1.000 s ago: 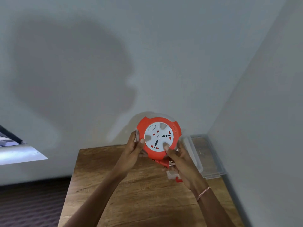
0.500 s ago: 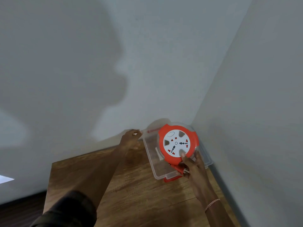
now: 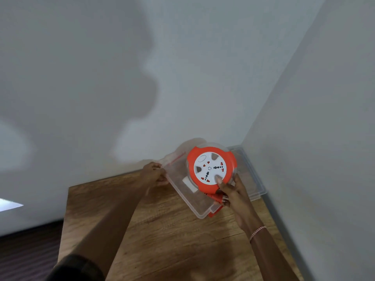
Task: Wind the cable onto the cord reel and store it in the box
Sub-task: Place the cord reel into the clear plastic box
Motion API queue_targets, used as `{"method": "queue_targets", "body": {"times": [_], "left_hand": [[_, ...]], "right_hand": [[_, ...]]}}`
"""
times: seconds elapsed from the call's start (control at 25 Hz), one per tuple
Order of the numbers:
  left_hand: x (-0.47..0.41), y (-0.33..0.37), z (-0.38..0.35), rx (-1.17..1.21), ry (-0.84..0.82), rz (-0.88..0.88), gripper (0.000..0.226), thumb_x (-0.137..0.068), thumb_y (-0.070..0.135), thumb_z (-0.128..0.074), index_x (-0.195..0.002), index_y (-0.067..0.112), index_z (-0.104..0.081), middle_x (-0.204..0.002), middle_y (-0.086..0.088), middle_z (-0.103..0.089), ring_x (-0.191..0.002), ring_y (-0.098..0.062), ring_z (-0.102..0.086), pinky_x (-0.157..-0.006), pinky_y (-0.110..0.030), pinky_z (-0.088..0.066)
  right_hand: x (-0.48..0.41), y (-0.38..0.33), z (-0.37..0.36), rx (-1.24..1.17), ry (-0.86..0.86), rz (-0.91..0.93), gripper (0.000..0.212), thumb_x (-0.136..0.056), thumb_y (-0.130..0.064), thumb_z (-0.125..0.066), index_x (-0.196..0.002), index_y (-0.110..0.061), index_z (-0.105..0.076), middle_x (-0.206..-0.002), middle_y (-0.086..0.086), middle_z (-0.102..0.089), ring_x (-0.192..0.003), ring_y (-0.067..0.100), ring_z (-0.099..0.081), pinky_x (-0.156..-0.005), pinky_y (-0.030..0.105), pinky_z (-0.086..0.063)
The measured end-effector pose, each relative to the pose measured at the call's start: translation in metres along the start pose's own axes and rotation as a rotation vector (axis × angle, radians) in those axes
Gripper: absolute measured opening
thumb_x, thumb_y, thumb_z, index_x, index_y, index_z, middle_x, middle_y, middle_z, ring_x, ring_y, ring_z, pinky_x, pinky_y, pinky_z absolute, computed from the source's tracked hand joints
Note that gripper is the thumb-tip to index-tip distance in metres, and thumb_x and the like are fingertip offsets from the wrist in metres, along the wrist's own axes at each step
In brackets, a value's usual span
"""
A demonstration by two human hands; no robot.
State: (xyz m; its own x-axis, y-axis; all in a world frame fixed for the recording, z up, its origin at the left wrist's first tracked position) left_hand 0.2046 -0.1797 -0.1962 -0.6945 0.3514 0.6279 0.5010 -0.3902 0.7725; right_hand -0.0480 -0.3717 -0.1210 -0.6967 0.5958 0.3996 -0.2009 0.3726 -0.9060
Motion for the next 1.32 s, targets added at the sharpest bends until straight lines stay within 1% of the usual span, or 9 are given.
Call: {"method": "queue_targets", "body": {"times": [0.12,0.28,0.56,0.68,0.8,0.92,1.04,1.2,1.32], "left_hand": [[0.035,-0.044,0.038,0.089,-0.053,0.050,0.016,-0.097,-0.010,-0.069,-0.112,-0.007,-0.066,-0.091,-0.023,-0.083,-0.073,-0.025,-0.083,-0.060,-0.030,-0.068],[0.087,-0.113,0.085,0.221,-0.053,0.111,0.018,-0.105,0.006,-0.064,-0.117,-0.006,-0.069,-0.105,-0.023,-0.084,-0.088,-0.028,-0.085,-0.067,-0.031,-0.069],[0.148,-0.180,0.141,0.329,-0.013,0.073,0.020,-0.100,0.022,-0.074,-0.101,0.002,-0.071,-0.111,-0.021,-0.084,-0.100,-0.028,-0.084,-0.076,-0.030,-0.069],[0.163,-0.194,0.153,0.302,-0.020,0.071,0.029,-0.091,0.030,-0.081,-0.098,0.004,-0.070,-0.112,-0.020,-0.084,-0.106,-0.030,-0.083,-0.079,-0.031,-0.068],[0.169,-0.199,0.158,0.246,-0.031,0.058,0.042,-0.080,0.036,-0.084,-0.099,0.001,-0.073,-0.112,-0.020,-0.084,-0.106,-0.030,-0.083,-0.080,-0.032,-0.069],[0.171,-0.199,0.164,0.185,-0.029,0.053,0.045,-0.076,0.039,-0.087,-0.096,0.000,-0.077,-0.108,-0.018,-0.085,-0.102,-0.029,-0.084,-0.075,-0.029,-0.068],[0.168,-0.197,0.171,0.097,0.006,0.043,0.052,-0.071,0.039,-0.090,-0.100,-0.003,-0.080,-0.103,-0.016,-0.086,-0.097,-0.027,-0.085,-0.072,-0.030,-0.068],[0.164,-0.197,0.176,0.032,0.027,0.055,0.029,-0.080,0.031,-0.091,-0.091,0.005,-0.084,-0.099,-0.015,-0.086,-0.093,-0.026,-0.085,-0.073,-0.032,-0.068],[0.163,-0.195,0.176,0.002,0.029,0.061,0.031,-0.069,0.040,-0.090,-0.086,0.014,-0.087,-0.097,-0.012,-0.086,-0.092,-0.025,-0.085,-0.072,-0.031,-0.068]], "right_hand": [[-0.003,0.000,-0.031,0.120,-0.115,-0.020,0.051,-0.088,-0.041,-0.084,-0.133,-0.048,-0.061,-0.125,-0.006,-0.076,-0.106,0.014,-0.076,-0.072,0.038,-0.066],[-0.001,0.010,-0.092,0.339,-0.318,-0.047,0.048,-0.085,-0.044,-0.084,-0.125,-0.055,-0.060,-0.124,-0.005,-0.076,-0.104,0.011,-0.077,-0.071,0.039,-0.066],[0.008,0.038,-0.177,0.732,-0.586,-0.009,0.052,-0.093,-0.039,-0.078,-0.136,-0.032,-0.051,-0.128,-0.004,-0.071,-0.103,0.020,-0.075,-0.062,0.037,-0.065],[0.013,0.051,-0.195,0.860,-0.652,0.005,0.046,-0.094,-0.035,-0.077,-0.132,-0.025,-0.052,-0.128,-0.003,-0.069,-0.113,0.021,-0.071,-0.076,0.040,-0.067],[0.014,0.065,-0.204,0.987,-0.701,-0.001,0.046,-0.097,-0.033,-0.074,-0.133,-0.020,-0.050,-0.135,0.003,-0.066,-0.118,0.025,-0.068,-0.086,0.045,-0.065],[0.016,0.075,-0.213,1.064,-0.738,-0.013,0.040,-0.100,-0.029,-0.071,-0.128,-0.015,-0.048,-0.137,0.008,-0.062,-0.110,0.025,-0.068,-0.068,0.035,-0.067],[0.013,0.083,-0.218,1.190,-0.739,-0.011,0.033,-0.101,-0.029,-0.069,-0.123,-0.020,-0.045,-0.137,0.009,-0.062,-0.108,0.027,-0.068,-0.064,0.036,-0.066],[0.005,0.096,-0.209,1.209,-0.653,-0.159,0.052,-0.103,-0.024,-0.066,-0.148,-0.016,-0.039,-0.141,0.013,-0.058,-0.110,0.034,-0.070,-0.071,0.047,-0.066],[-0.001,0.099,-0.211,1.294,-0.627,-0.141,0.064,-0.103,-0.018,-0.065,-0.159,-0.012,-0.035,-0.143,0.017,-0.060,-0.119,0.034,-0.066,-0.082,0.040,-0.061]]}}
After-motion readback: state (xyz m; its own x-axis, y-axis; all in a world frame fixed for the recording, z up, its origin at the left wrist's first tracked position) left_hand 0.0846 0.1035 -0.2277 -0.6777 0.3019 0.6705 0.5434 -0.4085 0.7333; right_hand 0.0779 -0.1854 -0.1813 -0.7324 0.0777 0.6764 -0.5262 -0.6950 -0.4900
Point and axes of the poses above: each hand's wrist, its own x-axis away from the middle knuckle, its own z-axis out of the back of the hand, y = z × x, the point moved 10 cm from there along -x, towards the middle knuckle
